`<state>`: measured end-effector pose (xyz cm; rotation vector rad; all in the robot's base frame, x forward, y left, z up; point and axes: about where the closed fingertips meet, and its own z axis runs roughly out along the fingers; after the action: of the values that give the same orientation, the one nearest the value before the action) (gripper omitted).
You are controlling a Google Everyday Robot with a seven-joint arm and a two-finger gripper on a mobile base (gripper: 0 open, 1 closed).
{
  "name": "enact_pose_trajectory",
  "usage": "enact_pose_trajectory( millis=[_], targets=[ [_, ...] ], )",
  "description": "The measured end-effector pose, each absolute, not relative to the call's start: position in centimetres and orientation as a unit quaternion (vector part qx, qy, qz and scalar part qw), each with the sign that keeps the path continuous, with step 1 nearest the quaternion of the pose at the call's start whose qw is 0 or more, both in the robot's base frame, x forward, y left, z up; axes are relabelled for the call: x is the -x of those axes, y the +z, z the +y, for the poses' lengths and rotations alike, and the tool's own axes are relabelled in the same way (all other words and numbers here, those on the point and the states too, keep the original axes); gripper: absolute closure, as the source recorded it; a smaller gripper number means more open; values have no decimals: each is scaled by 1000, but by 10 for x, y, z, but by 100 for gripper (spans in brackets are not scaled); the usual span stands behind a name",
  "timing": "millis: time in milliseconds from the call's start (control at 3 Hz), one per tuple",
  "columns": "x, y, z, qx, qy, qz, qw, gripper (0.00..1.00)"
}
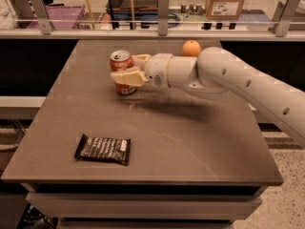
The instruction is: Knock coke can over
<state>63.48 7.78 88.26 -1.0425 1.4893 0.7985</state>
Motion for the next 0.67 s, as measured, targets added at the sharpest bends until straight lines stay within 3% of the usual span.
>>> enact_pose_trajectory(
  millis=[667],
  targets=[
    [-637, 887, 66, 444, 331, 634, 540, 100]
  ],
)
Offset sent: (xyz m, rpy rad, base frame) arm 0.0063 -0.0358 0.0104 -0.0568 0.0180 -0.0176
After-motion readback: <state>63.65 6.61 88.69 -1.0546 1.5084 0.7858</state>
